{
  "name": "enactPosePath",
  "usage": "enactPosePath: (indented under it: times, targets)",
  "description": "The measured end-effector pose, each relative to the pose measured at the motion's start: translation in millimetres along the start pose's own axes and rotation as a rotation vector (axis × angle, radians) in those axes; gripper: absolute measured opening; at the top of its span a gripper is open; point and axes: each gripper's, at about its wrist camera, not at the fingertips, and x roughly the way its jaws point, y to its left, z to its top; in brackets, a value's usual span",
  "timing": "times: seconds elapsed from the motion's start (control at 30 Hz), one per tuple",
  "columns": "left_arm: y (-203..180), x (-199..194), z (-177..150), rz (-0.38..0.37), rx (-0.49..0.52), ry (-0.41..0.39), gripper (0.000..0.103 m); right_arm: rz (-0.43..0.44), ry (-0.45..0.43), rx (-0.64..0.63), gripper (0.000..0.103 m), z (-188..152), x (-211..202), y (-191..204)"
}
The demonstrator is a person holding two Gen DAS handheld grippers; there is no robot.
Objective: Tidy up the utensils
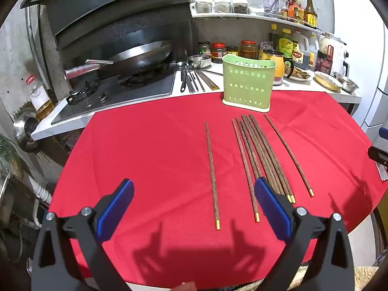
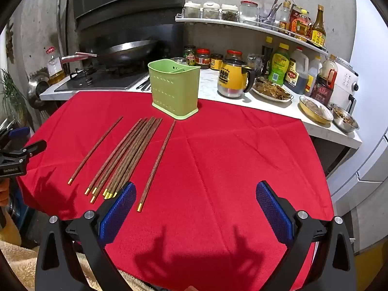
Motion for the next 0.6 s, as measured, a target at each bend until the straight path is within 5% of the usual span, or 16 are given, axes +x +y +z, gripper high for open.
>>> enactPosePath:
  times: [0.6]
  targets:
    - [5.3,5.3,1.4,0.000,-0.002,0.000,0.097,-0.003,-0.002,0.004,0.097,1.6,0.5,0.3]
